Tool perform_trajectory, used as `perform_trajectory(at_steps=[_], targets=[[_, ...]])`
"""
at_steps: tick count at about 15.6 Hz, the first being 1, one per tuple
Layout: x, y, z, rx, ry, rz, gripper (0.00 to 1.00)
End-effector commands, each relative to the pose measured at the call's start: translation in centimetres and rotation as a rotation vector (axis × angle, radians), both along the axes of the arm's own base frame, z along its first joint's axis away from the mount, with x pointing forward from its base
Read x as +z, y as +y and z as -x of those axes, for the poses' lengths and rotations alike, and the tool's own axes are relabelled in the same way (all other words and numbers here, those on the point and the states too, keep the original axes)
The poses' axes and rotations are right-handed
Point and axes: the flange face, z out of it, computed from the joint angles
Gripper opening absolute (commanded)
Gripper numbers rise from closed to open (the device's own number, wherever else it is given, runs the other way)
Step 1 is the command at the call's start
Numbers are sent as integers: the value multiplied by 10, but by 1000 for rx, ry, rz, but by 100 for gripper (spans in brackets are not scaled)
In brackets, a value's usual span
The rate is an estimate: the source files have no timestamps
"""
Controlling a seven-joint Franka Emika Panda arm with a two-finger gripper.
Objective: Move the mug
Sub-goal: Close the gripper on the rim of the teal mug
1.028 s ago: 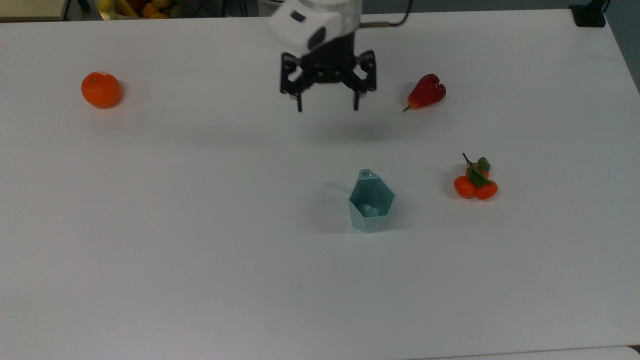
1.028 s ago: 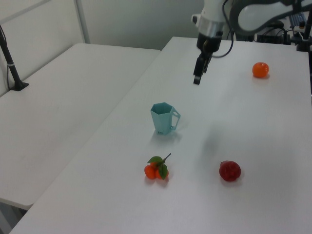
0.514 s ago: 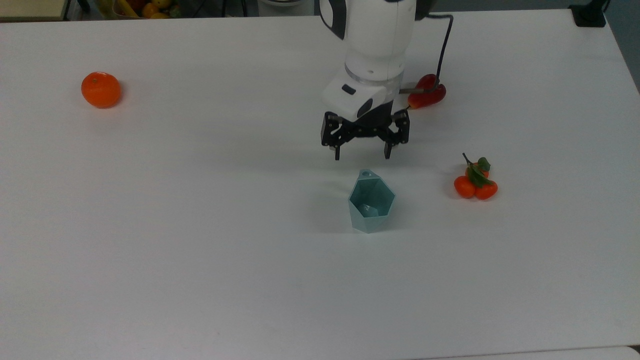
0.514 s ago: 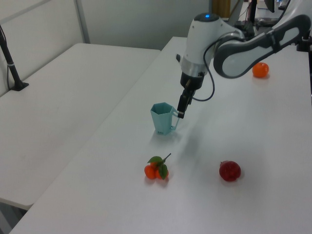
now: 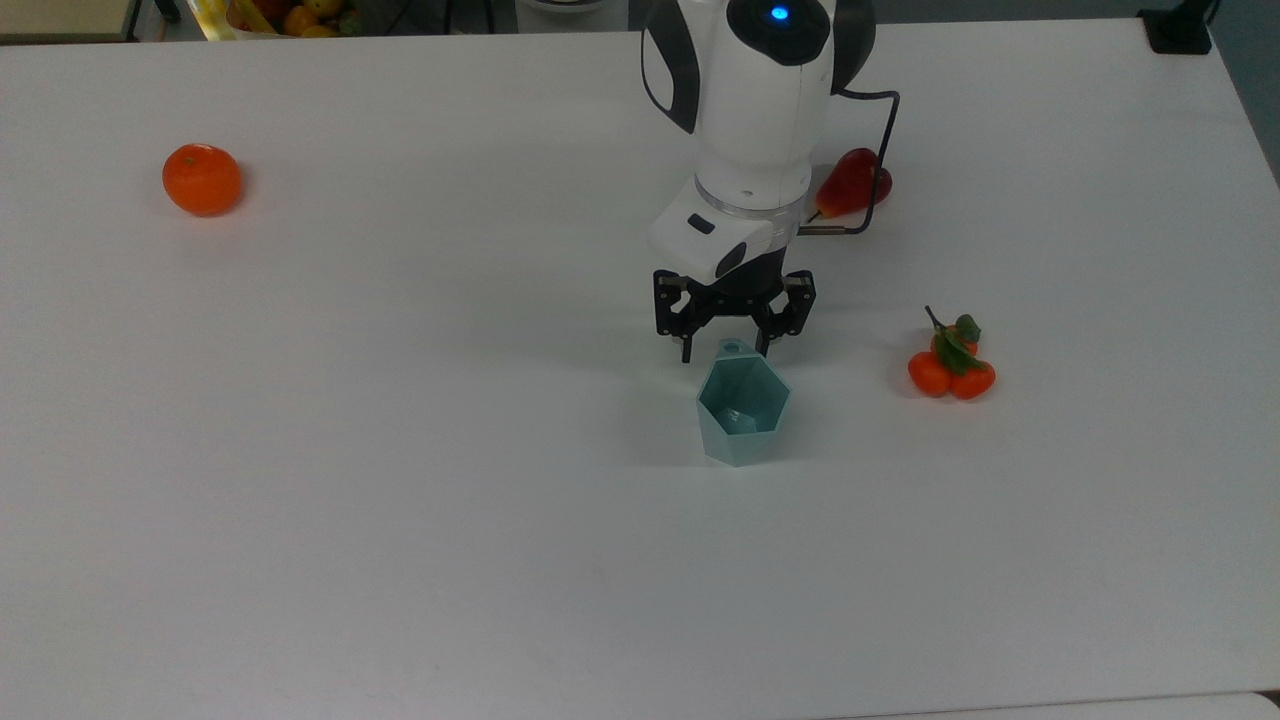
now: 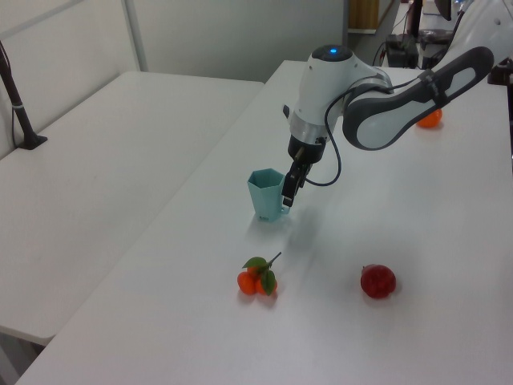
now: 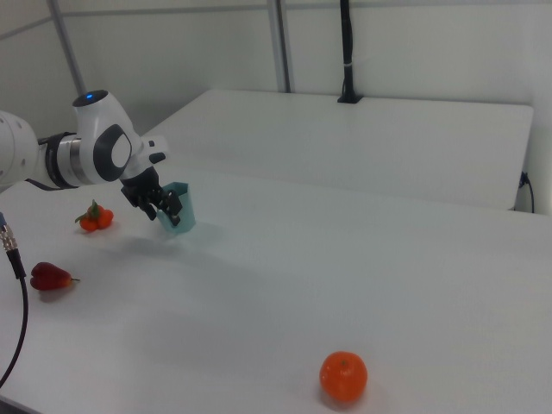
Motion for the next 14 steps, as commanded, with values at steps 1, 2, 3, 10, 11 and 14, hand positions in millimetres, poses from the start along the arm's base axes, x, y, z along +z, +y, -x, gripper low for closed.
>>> perform_trajectory(at_steps=[1, 2, 3, 10, 11, 14], targets=[[-9, 12, -2, 13, -39, 13, 56], [-8, 14, -2, 16, -47, 9, 48], [-8, 15, -2, 19, -48, 9, 39], [-2, 12, -3, 28, -61, 28, 4], [-1, 8, -4, 23, -63, 29, 4], [15, -12, -7, -5, -73, 33, 4]])
